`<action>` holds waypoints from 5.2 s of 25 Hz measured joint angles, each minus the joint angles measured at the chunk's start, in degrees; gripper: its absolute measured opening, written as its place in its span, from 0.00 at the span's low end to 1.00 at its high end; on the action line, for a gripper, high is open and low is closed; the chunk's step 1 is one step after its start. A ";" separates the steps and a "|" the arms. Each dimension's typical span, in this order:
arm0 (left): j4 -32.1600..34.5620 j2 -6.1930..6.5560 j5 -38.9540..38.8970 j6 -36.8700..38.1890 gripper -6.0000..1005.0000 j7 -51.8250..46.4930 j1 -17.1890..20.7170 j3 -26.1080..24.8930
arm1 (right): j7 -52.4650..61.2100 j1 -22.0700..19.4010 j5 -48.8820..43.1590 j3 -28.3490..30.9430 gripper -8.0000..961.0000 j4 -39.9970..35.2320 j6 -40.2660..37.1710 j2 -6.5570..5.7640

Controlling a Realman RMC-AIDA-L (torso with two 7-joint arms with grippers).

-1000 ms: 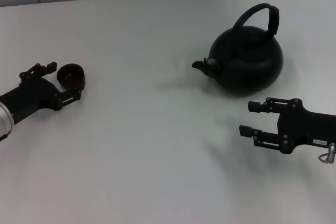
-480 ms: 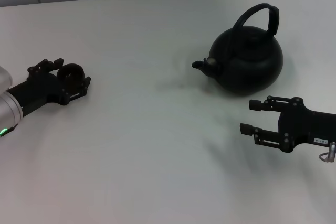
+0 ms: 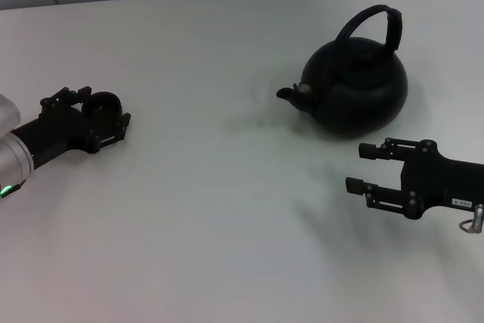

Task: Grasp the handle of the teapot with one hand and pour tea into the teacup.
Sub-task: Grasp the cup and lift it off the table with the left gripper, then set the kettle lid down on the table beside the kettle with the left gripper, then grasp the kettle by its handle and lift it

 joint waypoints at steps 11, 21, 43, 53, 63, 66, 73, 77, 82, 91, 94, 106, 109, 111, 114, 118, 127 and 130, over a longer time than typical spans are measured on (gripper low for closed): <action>-0.08 0.06 -0.11 3.25 0.70 -0.13 -0.18 0.52 | 0.00 0.20 0.00 0.00 0.65 0.00 0.16 0.00; 0.17 -0.48 -1.35 14.71 0.69 -0.14 -3.74 15.19 | -0.46 0.07 -0.01 0.82 0.65 0.05 0.07 0.00; -0.09 -0.47 -11.84 9.23 0.69 0.61 -5.17 32.75 | -0.07 0.55 -0.01 1.14 0.65 0.12 -0.09 0.16; -0.22 -0.47 -11.96 8.92 0.74 -0.17 -5.15 32.99 | -0.02 0.99 -0.01 1.14 0.65 0.17 -0.09 0.18; 7.17 0.00 -15.06 16.56 0.81 -1.01 0.97 32.33 | -0.25 1.46 -0.01 1.13 0.65 1.41 -0.18 0.13; 13.90 0.66 -15.86 20.93 0.81 -4.02 7.05 30.78 | -0.36 1.53 -0.01 1.14 0.65 1.56 -0.12 0.09; 18.68 5.02 -15.58 36.98 0.81 -6.11 19.17 23.14 | -0.43 1.53 0.01 1.28 0.65 1.60 -0.18 0.09; 16.42 7.95 -14.99 42.81 0.81 -6.42 23.04 19.27 | -0.45 2.11 0.50 1.31 0.65 2.75 -0.18 0.10; 16.10 9.13 -10.20 44.10 0.81 -5.64 24.66 16.20 | -0.46 2.65 0.70 1.32 0.65 3.04 -0.18 0.09; 15.96 8.27 4.25 41.40 0.81 -3.67 24.62 5.73 | -0.46 3.37 0.71 1.22 0.65 3.15 -0.25 0.18; 16.01 7.83 6.61 41.24 0.81 -3.44 24.47 3.68 | -0.49 3.26 1.00 1.26 0.65 3.19 -0.41 0.18; 15.87 6.65 7.31 39.22 0.81 -3.32 24.00 3.35 | -34.00 -3.44 36.92 11.37 0.65 30.87 -3.14 0.41; 16.04 6.32 7.21 39.14 0.81 -3.31 23.98 3.33 | -38.65 -2.58 40.20 13.50 0.65 34.27 -1.54 0.41; 16.04 6.32 7.21 39.14 0.81 -3.31 23.98 3.33 | -38.73 -2.24 40.27 13.54 0.65 34.37 -0.98 0.37; 16.25 6.12 7.08 39.30 0.81 -3.32 23.99 3.02 | -36.21 -0.51 40.13 13.30 0.65 33.16 2.23 0.06; 16.28 5.81 7.33 39.26 0.81 -3.31 24.00 2.20 | -32.94 1.34 39.15 13.21 0.65 31.08 6.01 0.04; 15.99 5.50 7.35 39.08 0.81 -3.30 22.87 1.99 | -23.43 7.76 34.03 12.85 0.65 25.63 17.83 -0.13; 15.91 5.50 7.37 39.12 0.81 -3.32 22.62 1.99 | -21.05 8.43 32.07 12.25 0.65 24.37 19.56 -0.21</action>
